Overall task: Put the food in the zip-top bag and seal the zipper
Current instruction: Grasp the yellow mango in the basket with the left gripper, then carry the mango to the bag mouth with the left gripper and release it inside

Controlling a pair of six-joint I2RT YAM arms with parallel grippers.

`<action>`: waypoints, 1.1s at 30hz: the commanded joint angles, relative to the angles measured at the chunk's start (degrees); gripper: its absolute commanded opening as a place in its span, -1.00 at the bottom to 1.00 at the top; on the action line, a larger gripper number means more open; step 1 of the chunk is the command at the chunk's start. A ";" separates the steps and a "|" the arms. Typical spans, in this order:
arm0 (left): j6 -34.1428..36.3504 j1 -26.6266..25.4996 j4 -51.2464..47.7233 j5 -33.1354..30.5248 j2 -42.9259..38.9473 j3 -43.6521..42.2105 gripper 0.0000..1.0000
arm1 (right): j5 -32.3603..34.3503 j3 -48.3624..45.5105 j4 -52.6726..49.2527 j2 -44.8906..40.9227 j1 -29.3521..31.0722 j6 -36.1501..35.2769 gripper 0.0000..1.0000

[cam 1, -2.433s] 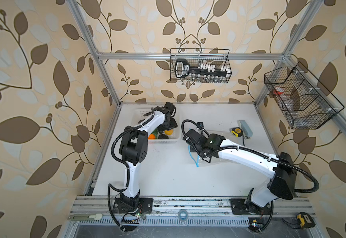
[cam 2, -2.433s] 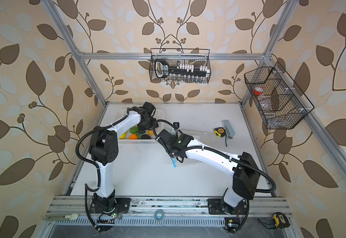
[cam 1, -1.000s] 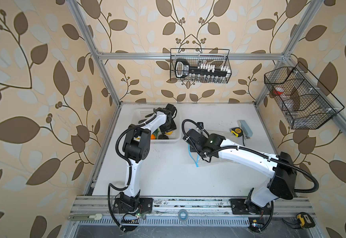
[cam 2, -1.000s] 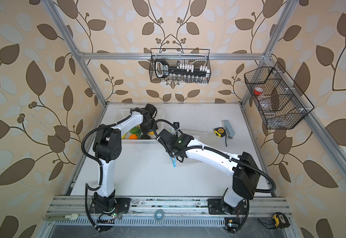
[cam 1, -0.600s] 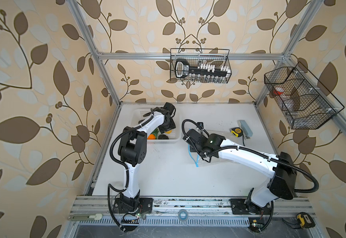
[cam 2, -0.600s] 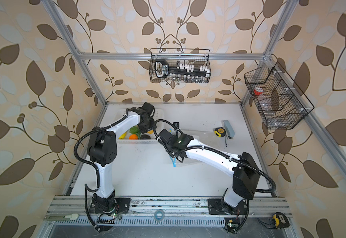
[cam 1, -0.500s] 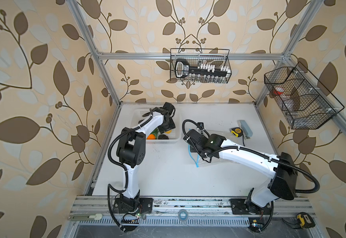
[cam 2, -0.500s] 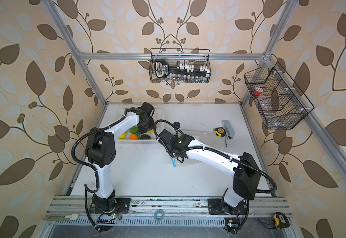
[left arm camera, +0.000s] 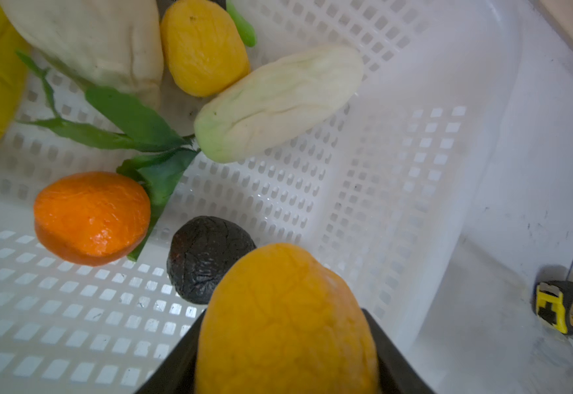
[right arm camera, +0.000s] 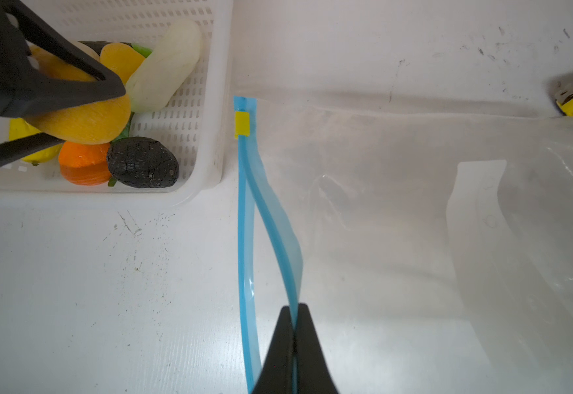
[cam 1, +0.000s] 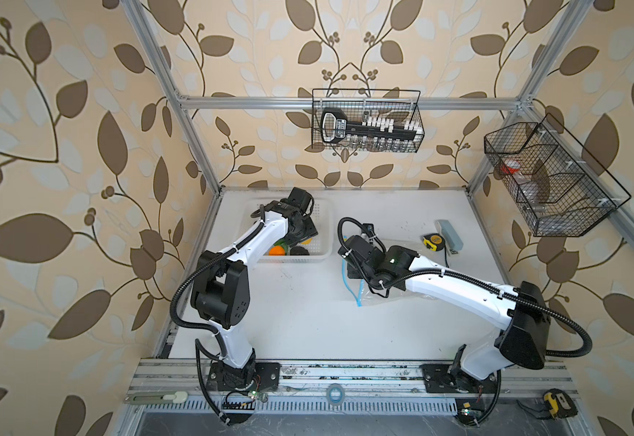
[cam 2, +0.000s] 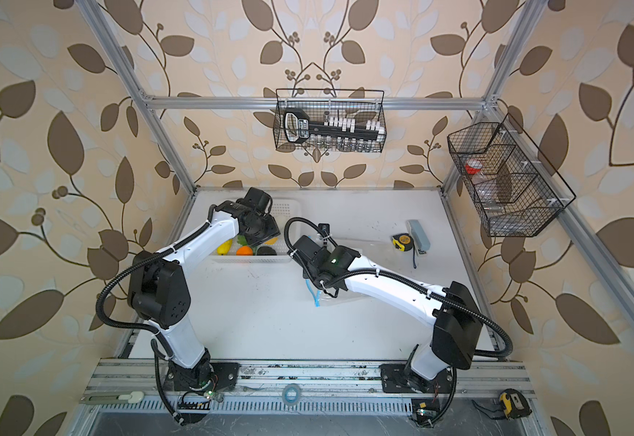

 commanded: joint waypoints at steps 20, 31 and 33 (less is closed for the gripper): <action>-14.55 -7.39 15.26 17.48 -21.74 -18.71 0.00 | -4.50 -1.07 2.99 -2.64 -2.38 1.48 -1.00; -19.35 -12.38 20.81 18.51 -23.40 -20.31 -0.02 | -7.40 -2.49 5.04 -3.37 -3.61 1.97 -1.00; -19.66 -13.20 21.12 18.36 -23.08 -20.35 -0.02 | -7.92 -3.06 5.64 -3.85 -3.95 2.22 -1.00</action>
